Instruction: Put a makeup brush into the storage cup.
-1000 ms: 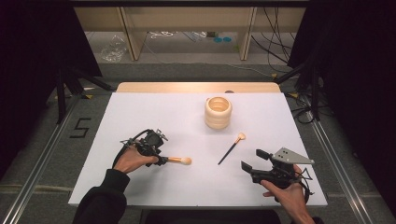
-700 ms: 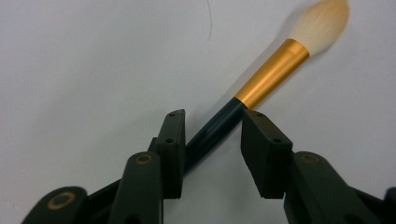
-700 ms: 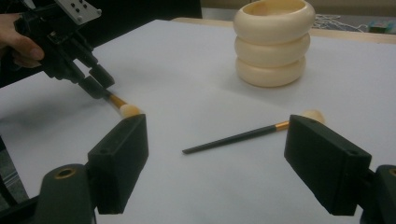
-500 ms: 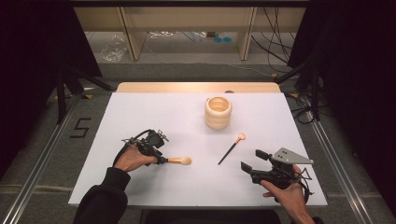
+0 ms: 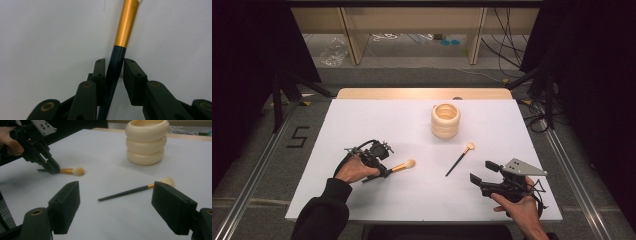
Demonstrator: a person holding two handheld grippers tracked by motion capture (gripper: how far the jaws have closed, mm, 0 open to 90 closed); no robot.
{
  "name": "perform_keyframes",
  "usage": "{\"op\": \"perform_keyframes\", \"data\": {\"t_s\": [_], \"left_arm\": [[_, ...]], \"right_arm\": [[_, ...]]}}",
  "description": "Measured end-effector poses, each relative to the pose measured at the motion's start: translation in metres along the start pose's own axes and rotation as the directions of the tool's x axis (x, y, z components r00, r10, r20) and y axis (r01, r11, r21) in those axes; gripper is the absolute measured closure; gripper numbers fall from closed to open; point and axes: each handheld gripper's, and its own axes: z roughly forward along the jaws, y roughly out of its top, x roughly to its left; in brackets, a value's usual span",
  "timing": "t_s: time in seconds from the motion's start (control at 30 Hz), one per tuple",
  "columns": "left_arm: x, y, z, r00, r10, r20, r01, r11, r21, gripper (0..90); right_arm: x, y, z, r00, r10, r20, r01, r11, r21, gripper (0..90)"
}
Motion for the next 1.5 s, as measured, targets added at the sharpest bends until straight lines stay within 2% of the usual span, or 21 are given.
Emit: {"op": "perform_keyframes", "data": {"t_s": [0.23,0.4,0.53,0.6,0.63,0.67,0.7,0.73,0.77,0.8,0.97,1.1,1.2,1.27,1.3,1.33,1.37,1.4,1.43,1.47,1.5], "left_arm": [[0.000,0.008,0.001,0.9999,-0.010,0.001,0.010,0.9988,0.049,74.4],[0.004,0.012,0.002,0.9988,-0.044,0.022,0.042,0.9962,0.077,75.4],[0.005,0.016,0.002,0.9988,-0.043,0.023,0.040,0.9932,0.110,75.6],[0.003,0.018,0.003,0.9972,-0.072,0.024,0.068,0.9899,0.125,75.5],[0.004,0.020,0.003,0.9987,-0.047,0.020,0.044,0.9898,0.135,75.5],[0.002,0.020,0.003,0.9966,-0.079,0.022,0.075,0.9873,0.140,75.6],[0.002,0.020,0.005,0.9968,-0.078,0.020,0.074,0.9887,0.130,75.6],[0.004,0.021,0.004,0.9990,-0.042,0.015,0.040,0.9899,0.136,75.8],[0.004,0.022,0.004,0.9989,-0.046,0.012,0.044,0.9892,0.140,76.4],[0.002,0.022,0.004,0.9963,-0.084,0.018,0.081,0.9850,0.152,77.3],[0.000,0.024,0.004,0.9963,-0.086,0.006,0.084,0.9826,0.166,78.0],[0.002,0.022,0.004,0.9962,-0.087,0.001,0.086,0.9864,0.140,78.1],[0.004,0.023,0.000,0.9952,-0.097,0.008,0.095,0.9859,0.138,78.2],[0.005,0.022,-0.002,0.9940,-0.110,0.004,0.108,0.9881,0.109,78.2],[0.008,0.022,-0.004,0.9970,-0.078,0.002,0.077,0.9903,0.116,78.2],[0.006,0.021,-0.005,0.9926,-0.121,0.007,0.120,0.9878,0.099,78.2],[0.010,0.020,-0.007,0.9954,-0.096,0.000,0.096,0.9927,0.074,78.2],[0.008,0.020,-0.009,0.9914,-0.131,0.003,0.130,0.9882,0.081,78.2],[0.011,0.020,-0.010,0.9943,-0.107,-0.003,0.107,0.9924,0.060,78.2],[0.010,0.019,-0.012,0.9882,-0.153,0.002,0.153,0.9871,0.048,78.2],[0.014,0.019,-0.015,0.9920,-0.126,-0.006,0.126,0.9915,0.031,78.2]], "right_arm": [[0.000,0.000,0.000,1.0000,-0.005,0.003,0.005,1.000,0.000,24.1],[-0.001,-0.001,0.000,1.0000,-0.007,0.004,0.007,1.000,0.000,24.1],[-0.001,-0.001,0.001,1.0000,-0.007,0.001,0.007,1.000,0.002,24.5],[0.000,-0.001,0.002,1.0000,0.001,-0.008,-0.001,1.000,-0.008,24.6],[0.000,-0.002,0.003,0.9999,0.001,-0.010,-0.001,1.000,-0.014,24.6],[0.000,-0.002,0.002,0.9999,0.001,-0.010,-0.001,1.000,-0.014,24.6],[0.000,-0.002,0.002,0.9999,0.001,-0.011,-0.001,1.000,-0.014,24.7],[0.000,-0.002,0.002,1.0000,0.000,-0.010,0.000,1.000,-0.014,24.8],[0.000,-0.002,0.002,0.9999,0.001,-0.011,-0.001,1.000,-0.014,24.8],[-0.001,-0.001,0.001,1.0000,-0.004,-0.004,0.004,1.000,-0.004,24.8],[-0.001,-0.001,0.001,1.0000,-0.006,0.000,0.006,1.000,0.002,24.9],[-0.001,-0.001,0.000,1.0000,-0.007,-0.001,0.007,1.000,0.003,24.9],[-0.001,-0.001,0.000,1.0000,-0.007,0.004,0.007,1.000,-0.002,25.0],[-0.001,-0.001,0.002,1.0000,0.002,-0.008,-0.002,1.000,-0.018,25.0],[-0.001,-0.001,0.002,1.0000,0.003,-0.007,-0.003,1.000,-0.018,25.0],[-0.001,-0.001,0.001,0.9999,0.008,-0.009,-0.008,1.000,-0.013,25.0],[-0.001,-0.001,0.002,1.0000,0.002,-0.008,-0.002,1.000,-0.019,25.0],[-0.001,-0.001,0.002,1.0000,0.002,-0.008,-0.002,1.000,-0.019,25.0],[-0.001,-0.001,0.002,1.0000,0.002,-0.008,-0.002,1.000,-0.019,25.0],[-0.001,-0.001,0.002,1.0000,0.003,-0.007,-0.003,1.000,-0.018,25.0],[-0.001,-0.001,0.001,0.9999,0.007,-0.009,-0.007,1.000,-0.013,25.0]]}}
